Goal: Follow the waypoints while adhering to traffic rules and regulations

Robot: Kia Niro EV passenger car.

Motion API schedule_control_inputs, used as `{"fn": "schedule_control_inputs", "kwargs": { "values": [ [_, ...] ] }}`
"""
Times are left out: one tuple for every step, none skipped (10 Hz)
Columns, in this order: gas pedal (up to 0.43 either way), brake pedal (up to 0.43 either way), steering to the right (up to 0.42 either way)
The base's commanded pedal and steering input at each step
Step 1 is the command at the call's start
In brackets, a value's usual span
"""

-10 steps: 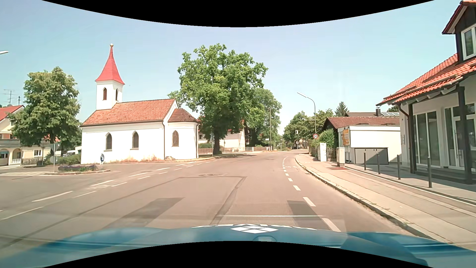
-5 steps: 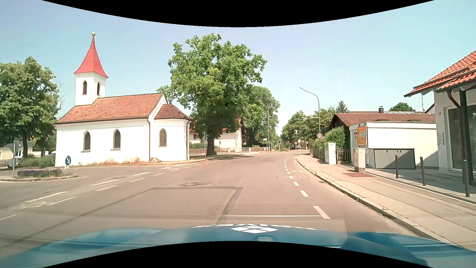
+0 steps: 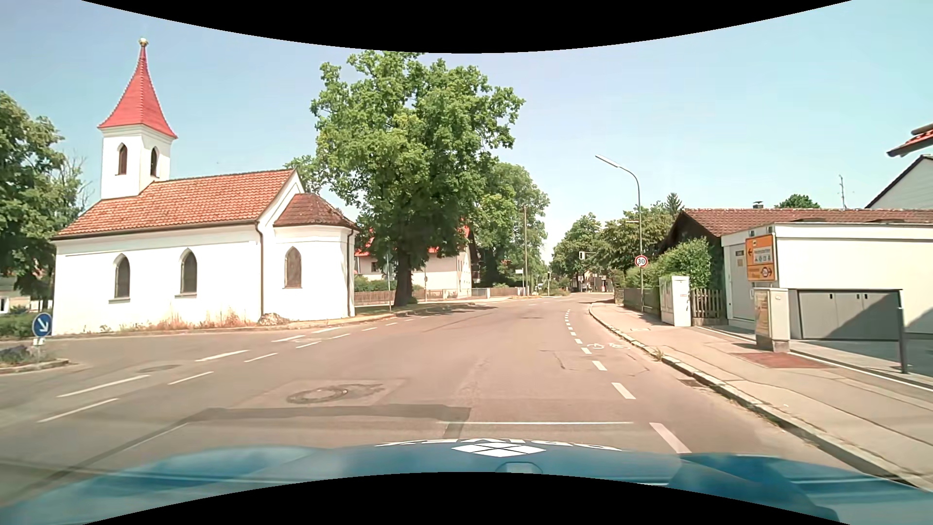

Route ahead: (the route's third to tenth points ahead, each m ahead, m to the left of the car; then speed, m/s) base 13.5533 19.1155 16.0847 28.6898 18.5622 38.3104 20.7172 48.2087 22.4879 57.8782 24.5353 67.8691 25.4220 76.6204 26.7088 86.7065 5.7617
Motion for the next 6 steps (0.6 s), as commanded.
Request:
{"fn": "schedule_control_inputs", "kwargs": {
  "values": [
    [0.000,0.000,-0.085],
    [0.000,0.000,-0.116],
    [0.000,0.000,-0.140],
    [0.000,0.000,-0.173],
    [0.000,0.000,-0.207],
    [0.000,0.000,-0.228]
  ]
}}
